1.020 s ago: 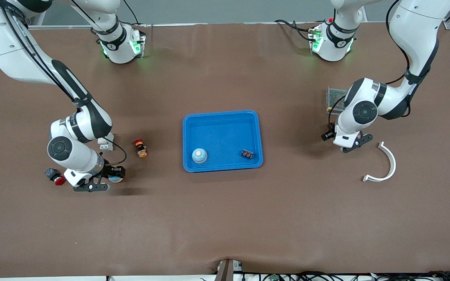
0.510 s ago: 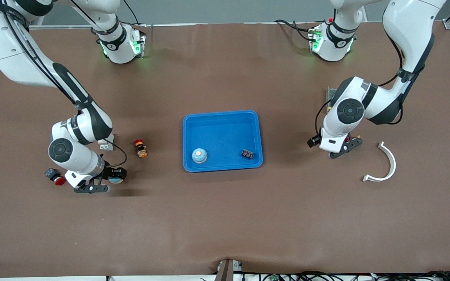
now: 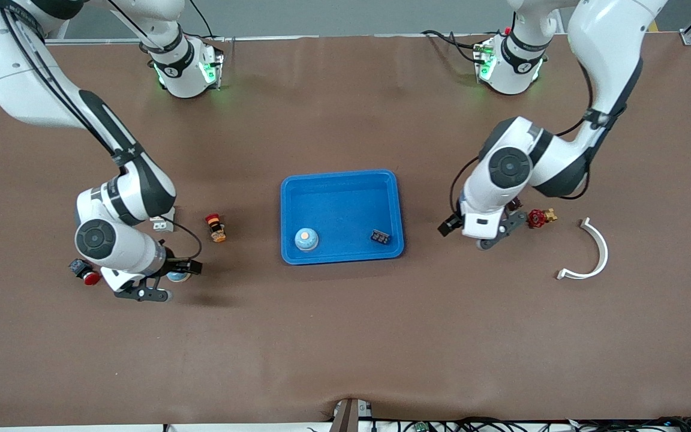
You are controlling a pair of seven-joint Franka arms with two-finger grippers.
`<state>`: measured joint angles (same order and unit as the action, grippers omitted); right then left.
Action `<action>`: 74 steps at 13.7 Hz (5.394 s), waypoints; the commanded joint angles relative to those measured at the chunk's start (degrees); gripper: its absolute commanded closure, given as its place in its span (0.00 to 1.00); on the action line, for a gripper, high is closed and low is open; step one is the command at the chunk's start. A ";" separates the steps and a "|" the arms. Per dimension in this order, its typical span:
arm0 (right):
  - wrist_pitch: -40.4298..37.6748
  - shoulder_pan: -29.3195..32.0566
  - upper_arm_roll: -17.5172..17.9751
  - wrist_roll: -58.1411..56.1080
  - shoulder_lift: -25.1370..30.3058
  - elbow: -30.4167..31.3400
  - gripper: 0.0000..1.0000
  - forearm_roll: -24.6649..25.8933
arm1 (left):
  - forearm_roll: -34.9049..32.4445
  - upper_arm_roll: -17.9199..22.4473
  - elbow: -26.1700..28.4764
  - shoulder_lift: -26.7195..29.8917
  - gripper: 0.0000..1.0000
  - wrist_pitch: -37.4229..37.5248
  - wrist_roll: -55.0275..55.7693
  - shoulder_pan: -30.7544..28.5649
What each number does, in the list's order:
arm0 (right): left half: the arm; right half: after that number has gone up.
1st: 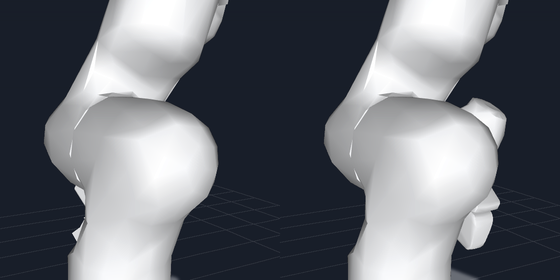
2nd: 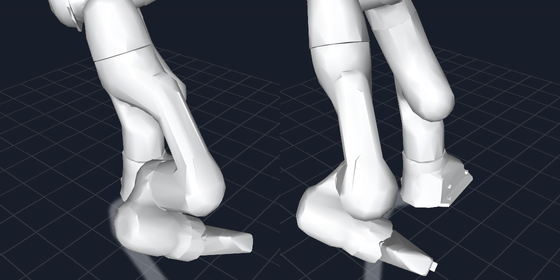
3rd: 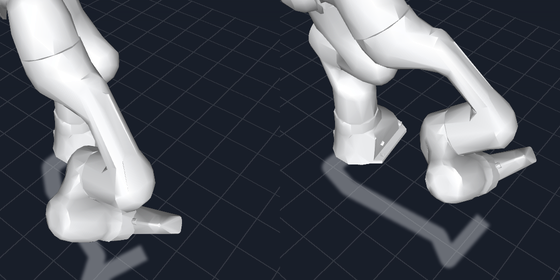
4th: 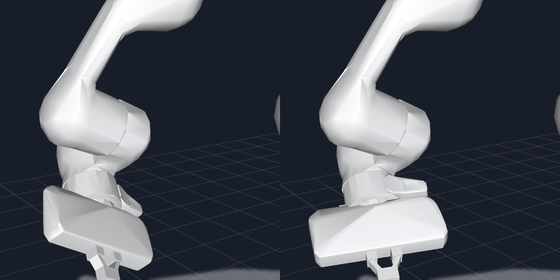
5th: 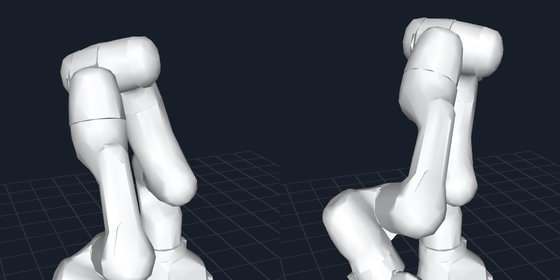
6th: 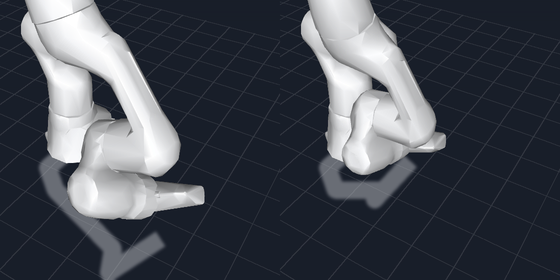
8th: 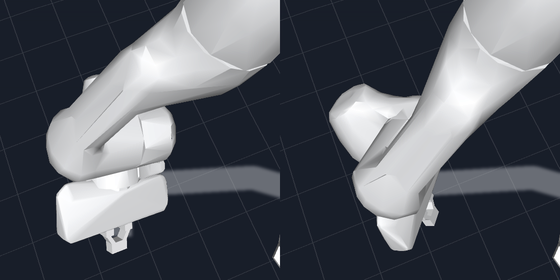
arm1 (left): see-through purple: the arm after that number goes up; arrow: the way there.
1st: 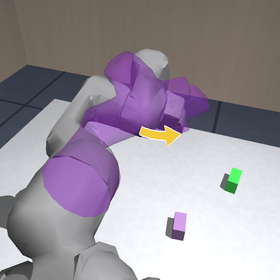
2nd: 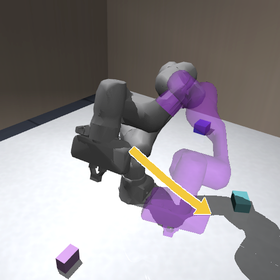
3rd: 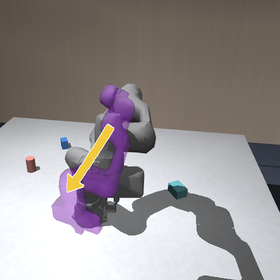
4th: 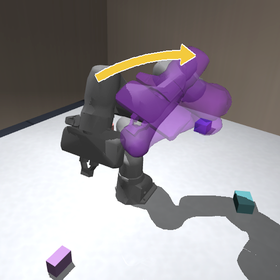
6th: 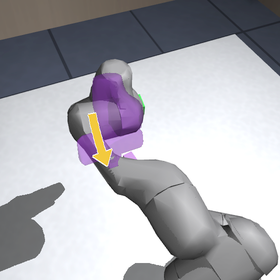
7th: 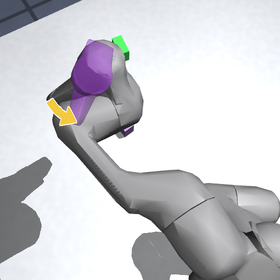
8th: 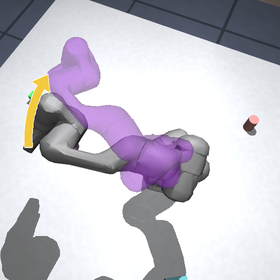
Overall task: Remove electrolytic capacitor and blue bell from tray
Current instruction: 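Move the right gripper back to the tray while the left gripper returns too, then grasp the second bell with the right gripper while the left grasps the capacitor, then lift the bell out with the right gripper while the left gripper carries the capacitor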
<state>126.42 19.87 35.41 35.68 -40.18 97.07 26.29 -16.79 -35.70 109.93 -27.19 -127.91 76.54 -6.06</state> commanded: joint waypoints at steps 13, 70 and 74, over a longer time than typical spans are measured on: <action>5.41 -22.05 1.16 31.20 -0.78 0.49 0.00 1.57 | 0.09 4.31 -20.27 -18.07 0.10 1.09 23.64 16.16; -3.55 -15.32 -4.21 9.00 -1.05 -9.44 1.00 0.78 | -13.52 1.16 -7.36 -12.36 1.00 11.46 -10.62 -23.38; -3.64 -7.06 -4.30 -3.04 0.62 -9.44 1.00 0.78 | -14.59 1.16 -7.89 -12.98 0.18 11.28 -10.71 -23.38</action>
<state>123.59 9.21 30.08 37.30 -41.48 86.59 26.41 -30.16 -34.09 101.72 -40.27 -115.94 65.89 -29.08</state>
